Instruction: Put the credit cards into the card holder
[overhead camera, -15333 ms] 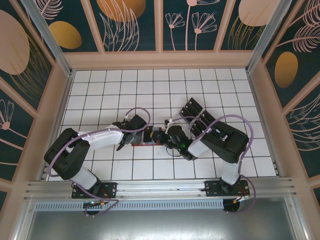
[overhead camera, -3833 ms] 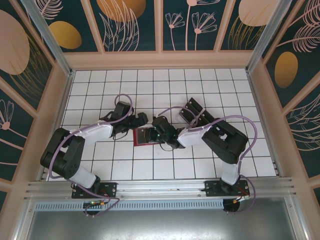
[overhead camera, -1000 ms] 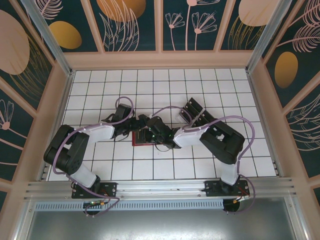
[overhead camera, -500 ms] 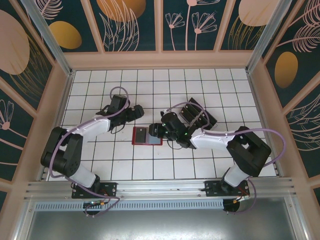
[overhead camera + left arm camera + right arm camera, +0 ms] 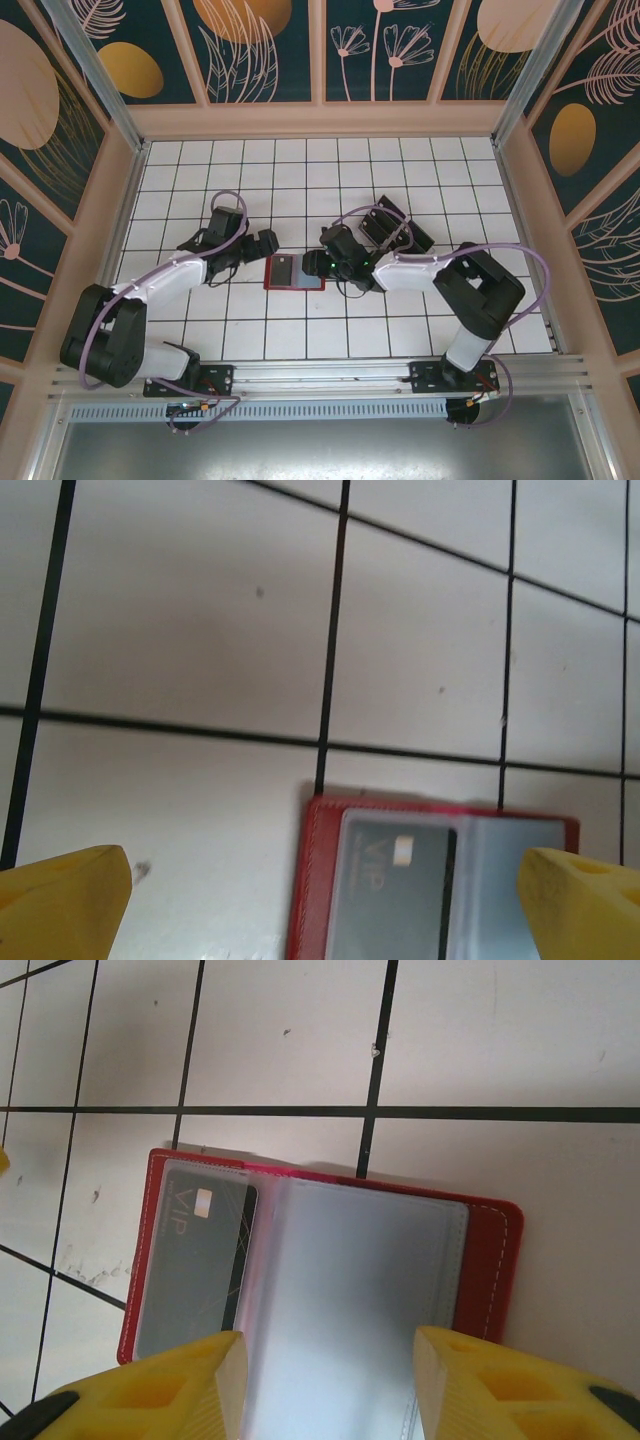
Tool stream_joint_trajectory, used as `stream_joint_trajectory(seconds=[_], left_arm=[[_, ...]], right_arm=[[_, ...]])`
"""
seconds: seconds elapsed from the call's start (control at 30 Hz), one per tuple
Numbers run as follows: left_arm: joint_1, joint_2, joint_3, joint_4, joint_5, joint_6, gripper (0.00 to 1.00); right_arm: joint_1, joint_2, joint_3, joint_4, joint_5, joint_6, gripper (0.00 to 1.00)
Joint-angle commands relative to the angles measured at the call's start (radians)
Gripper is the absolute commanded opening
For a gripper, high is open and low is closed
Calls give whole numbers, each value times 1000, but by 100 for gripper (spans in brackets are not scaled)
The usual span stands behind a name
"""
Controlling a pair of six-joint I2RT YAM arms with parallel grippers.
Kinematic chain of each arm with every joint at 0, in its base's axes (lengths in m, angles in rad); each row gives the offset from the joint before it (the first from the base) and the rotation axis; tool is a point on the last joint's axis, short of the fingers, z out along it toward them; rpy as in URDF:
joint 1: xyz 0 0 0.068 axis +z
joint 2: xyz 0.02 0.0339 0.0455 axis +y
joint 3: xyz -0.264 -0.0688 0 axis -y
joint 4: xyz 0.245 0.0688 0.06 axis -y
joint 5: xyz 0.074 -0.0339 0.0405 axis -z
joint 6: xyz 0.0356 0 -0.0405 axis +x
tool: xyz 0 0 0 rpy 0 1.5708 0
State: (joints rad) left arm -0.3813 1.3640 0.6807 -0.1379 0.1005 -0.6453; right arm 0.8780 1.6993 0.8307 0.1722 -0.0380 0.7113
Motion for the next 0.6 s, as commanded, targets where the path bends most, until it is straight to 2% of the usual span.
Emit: stream_joint_trajectory(seconds=[0.0,0.33,0.57], left_arm=[[0,-53,-42,-12,41,29,98],[-24,-139,-138,1,58,6,99],[-138,-176,-162,-11,-16,-20,98]], right_arm=[[-10,31,46,-16,0,-22,48],[-16,117,112,-31,-31,-24,47],[-16,139,116,18,-69,14,47]])
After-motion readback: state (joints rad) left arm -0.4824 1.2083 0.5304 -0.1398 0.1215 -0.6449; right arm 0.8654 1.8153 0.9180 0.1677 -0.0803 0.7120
